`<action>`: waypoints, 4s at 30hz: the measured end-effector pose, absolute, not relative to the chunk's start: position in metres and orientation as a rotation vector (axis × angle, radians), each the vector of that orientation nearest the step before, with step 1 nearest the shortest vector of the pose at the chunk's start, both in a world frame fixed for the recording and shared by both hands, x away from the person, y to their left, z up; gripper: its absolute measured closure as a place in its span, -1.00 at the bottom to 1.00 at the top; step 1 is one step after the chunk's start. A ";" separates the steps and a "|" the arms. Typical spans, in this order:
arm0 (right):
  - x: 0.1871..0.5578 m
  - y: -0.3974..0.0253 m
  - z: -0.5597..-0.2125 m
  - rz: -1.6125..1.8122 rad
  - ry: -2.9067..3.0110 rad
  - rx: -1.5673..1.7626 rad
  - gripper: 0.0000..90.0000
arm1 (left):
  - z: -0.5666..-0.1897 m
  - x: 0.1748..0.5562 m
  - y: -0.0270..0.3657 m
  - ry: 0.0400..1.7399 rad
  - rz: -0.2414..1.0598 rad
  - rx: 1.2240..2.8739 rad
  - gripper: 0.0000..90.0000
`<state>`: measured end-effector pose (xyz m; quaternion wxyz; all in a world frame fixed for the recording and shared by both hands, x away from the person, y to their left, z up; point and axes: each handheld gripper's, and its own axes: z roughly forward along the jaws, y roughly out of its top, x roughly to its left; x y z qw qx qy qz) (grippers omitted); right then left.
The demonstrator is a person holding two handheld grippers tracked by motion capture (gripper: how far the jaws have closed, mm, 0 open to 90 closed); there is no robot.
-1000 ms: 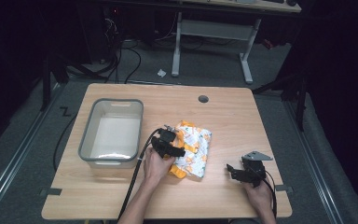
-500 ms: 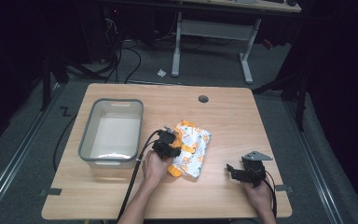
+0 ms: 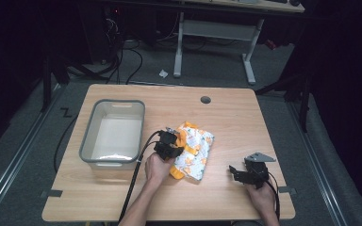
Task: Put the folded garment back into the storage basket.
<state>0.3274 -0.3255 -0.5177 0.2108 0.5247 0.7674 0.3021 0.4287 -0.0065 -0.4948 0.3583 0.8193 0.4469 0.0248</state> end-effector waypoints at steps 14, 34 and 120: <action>0.327 -0.326 -0.518 0.840 2.135 1.457 -0.46 | -0.457 0.417 0.007 1.068 0.029 1.977 0.70; 0.327 -0.326 -0.518 0.840 2.137 1.453 -0.46 | -0.432 0.408 0.035 1.071 0.058 1.890 0.70; 0.327 -0.326 -0.518 0.840 2.138 1.452 -0.46 | -0.378 0.400 0.170 1.234 0.308 1.661 0.70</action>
